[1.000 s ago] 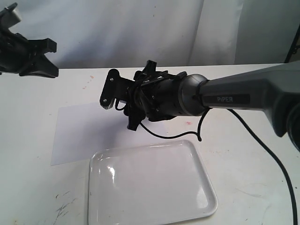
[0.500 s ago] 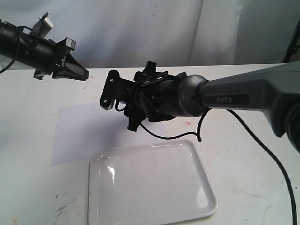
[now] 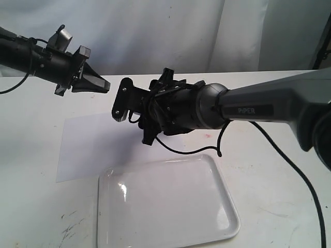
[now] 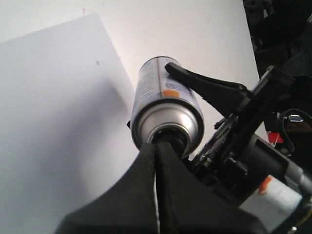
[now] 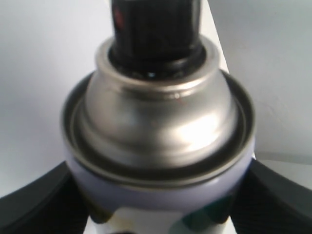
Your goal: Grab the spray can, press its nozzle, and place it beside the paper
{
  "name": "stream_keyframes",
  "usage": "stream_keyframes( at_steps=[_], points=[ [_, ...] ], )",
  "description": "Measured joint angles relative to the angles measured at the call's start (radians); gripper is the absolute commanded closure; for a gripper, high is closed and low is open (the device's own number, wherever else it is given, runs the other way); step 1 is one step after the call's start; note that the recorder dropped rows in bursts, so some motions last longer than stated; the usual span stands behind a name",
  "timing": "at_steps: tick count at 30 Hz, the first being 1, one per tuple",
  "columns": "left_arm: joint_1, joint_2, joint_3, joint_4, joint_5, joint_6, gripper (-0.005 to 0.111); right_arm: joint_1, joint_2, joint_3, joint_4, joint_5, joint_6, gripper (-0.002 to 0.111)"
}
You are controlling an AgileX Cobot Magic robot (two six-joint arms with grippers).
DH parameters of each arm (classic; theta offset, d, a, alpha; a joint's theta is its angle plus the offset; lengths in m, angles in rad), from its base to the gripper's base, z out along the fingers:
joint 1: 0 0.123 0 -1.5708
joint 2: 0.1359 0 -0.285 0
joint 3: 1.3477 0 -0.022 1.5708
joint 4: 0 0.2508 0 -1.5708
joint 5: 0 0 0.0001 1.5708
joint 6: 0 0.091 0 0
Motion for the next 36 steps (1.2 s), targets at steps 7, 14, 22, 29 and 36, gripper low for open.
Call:
stream_keyframes(
  at_steps=[7,14,22,29,36],
  points=[
    [-0.028,0.004,0.0,-0.029,0.0,0.022,0.107,0.0,0.045,0.0,-0.015,0.023,-0.002,0.108],
    [-0.045,0.054,0.0,-0.029,0.004,0.028,0.107,0.0,0.045,-0.012,-0.033,0.065,0.023,0.108],
    [-0.045,0.067,0.0,-0.029,0.004,0.028,0.107,0.0,0.046,-0.037,-0.033,0.065,0.027,0.108],
    [-0.045,0.077,0.0,-0.041,0.004,0.028,0.107,0.0,0.046,-0.037,-0.033,0.048,0.027,0.108],
    [-0.079,0.094,-0.002,-0.047,0.01,0.029,0.107,-0.003,0.046,-0.037,-0.011,0.053,0.025,0.108]
  ],
)
